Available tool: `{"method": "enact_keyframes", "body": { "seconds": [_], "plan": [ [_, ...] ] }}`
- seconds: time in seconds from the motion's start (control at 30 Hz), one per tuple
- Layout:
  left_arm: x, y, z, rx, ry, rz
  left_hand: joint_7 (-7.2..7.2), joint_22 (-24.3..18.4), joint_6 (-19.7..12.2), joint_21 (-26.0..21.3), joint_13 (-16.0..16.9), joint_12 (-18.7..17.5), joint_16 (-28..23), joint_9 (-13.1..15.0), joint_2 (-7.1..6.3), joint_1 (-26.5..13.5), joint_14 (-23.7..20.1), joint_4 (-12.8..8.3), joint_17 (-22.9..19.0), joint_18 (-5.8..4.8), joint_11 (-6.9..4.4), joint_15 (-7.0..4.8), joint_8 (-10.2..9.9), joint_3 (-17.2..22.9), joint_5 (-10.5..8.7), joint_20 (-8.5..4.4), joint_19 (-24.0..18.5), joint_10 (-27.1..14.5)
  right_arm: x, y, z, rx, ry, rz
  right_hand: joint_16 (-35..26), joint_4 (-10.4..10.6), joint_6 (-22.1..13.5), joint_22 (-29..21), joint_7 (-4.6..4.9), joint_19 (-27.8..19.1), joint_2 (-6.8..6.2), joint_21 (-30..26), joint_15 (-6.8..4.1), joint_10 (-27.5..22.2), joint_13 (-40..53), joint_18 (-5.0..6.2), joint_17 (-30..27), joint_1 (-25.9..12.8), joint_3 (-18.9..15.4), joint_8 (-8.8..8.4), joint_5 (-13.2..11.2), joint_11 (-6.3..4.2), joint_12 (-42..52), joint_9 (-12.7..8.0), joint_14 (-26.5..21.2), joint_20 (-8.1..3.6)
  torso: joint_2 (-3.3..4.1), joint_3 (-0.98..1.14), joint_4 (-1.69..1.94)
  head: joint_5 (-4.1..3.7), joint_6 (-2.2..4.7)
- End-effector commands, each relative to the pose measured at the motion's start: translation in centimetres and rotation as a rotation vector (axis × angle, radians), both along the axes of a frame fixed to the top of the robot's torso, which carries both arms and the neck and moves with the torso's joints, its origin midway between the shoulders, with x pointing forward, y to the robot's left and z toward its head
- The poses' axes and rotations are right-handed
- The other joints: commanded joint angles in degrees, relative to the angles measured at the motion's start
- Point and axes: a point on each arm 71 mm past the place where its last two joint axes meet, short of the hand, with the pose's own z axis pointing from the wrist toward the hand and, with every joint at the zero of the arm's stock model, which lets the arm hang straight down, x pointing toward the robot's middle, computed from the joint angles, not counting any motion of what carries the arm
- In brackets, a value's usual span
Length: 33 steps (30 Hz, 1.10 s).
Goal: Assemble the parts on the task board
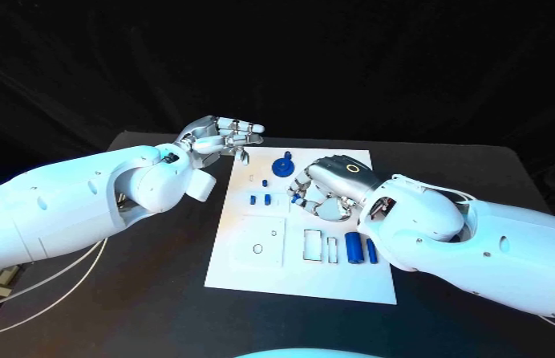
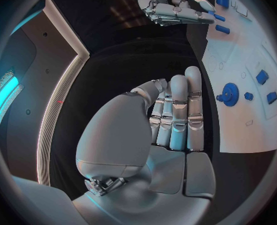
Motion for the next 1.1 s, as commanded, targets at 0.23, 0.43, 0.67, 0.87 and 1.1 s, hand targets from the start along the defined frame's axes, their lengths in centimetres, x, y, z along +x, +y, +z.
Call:
{"method": "enact_keyframes", "body": {
  "seconds": [0.23,0.43,0.67,0.87,1.1],
  "plan": [
    [0.0,-0.7,0.1,-0.011,-0.007,-0.025,0.01,-0.1,-0.3,-0.2,0.0,0.2,-0.3,-0.1,-0.18,-0.4,-0.3,0.0,-0.1,0.28,0.05,0.13,0.1,0.3,0.13,0.03,0.1,-0.4,-0.9,1.8,-3.3,0.000,0.067,0.041,0.2,0.0,-0.1,4.5,0.47,1.6,0.03,0.1,-0.22,0.3,-0.1,-0.29,0.1,-0.4,0.3,-0.05,0.4,0.04,-0.3,0.1,3.3,-0.29,0.19,-0.05,-0.01,2.47,-1.38],
    [-0.1,-0.7,0.1,-0.011,-0.007,-0.026,0.01,-0.1,-0.3,-0.2,0.0,0.2,-0.3,-0.1,-0.18,-0.4,-0.3,0.0,-0.1,0.28,0.05,0.13,0.1,0.3,0.13,0.03,0.1,-0.4,-1.0,2.6,-5.3,-0.017,0.081,0.047,0.2,0.0,-0.1,4.5,0.48,1.6,0.08,0.1,-0.22,0.3,-0.1,-0.30,0.0,-0.5,0.4,-0.09,0.5,0.05,-0.4,0.1,3.3,-0.29,0.24,-0.06,0.00,3.09,-1.94],
    [-0.1,-0.8,0.1,-0.012,-0.006,-0.029,0.01,-0.1,-0.3,-0.2,0.0,0.2,-0.3,-0.1,-0.18,-0.4,-0.3,0.0,-0.1,0.28,0.05,0.13,0.1,0.3,0.13,0.03,0.1,-0.4,-0.9,3.2,-6.7,-0.027,0.090,0.047,0.2,0.0,-0.1,4.5,0.48,1.6,0.08,0.1,-0.22,0.3,-0.1,-0.30,0.0,-0.5,0.4,-0.09,0.5,0.05,-0.4,0.1,3.3,-0.29,0.16,-0.04,0.08,3.69,-2.54],
    [-0.1,-0.8,0.1,-0.012,-0.006,-0.030,0.01,-0.1,-0.3,-0.2,0.0,0.2,-0.3,-0.1,-0.18,-0.4,-0.3,0.0,-0.1,0.28,0.05,0.13,0.1,0.3,0.13,0.03,0.1,-0.4,-0.9,3.6,-7.3,-0.036,0.099,0.045,0.3,-0.1,-0.1,4.5,0.49,1.6,0.08,0.1,-0.21,0.3,-0.1,-0.30,0.1,-0.5,0.4,-0.11,0.6,0.06,-0.4,0.1,3.3,-0.29,0.16,-0.03,0.02,4.01,-2.83],
    [-0.2,-0.8,0.1,-0.012,-0.003,-0.034,0.01,-0.1,-0.3,-0.2,0.0,0.2,-0.3,-0.1,-0.18,-0.4,-0.3,0.0,-0.1,0.28,0.05,0.13,0.1,0.3,0.13,0.03,0.1,-0.4,-0.6,3.6,-7.6,-0.044,0.093,0.032,0.3,-0.1,-0.1,4.5,0.49,1.6,0.08,0.1,-0.21,0.3,-0.1,-0.30,0.1,-0.5,0.4,-0.11,0.6,0.06,-0.4,0.1,3.3,-0.29,0.15,-0.05,0.00,4.23,-2.97]
  ]
}}
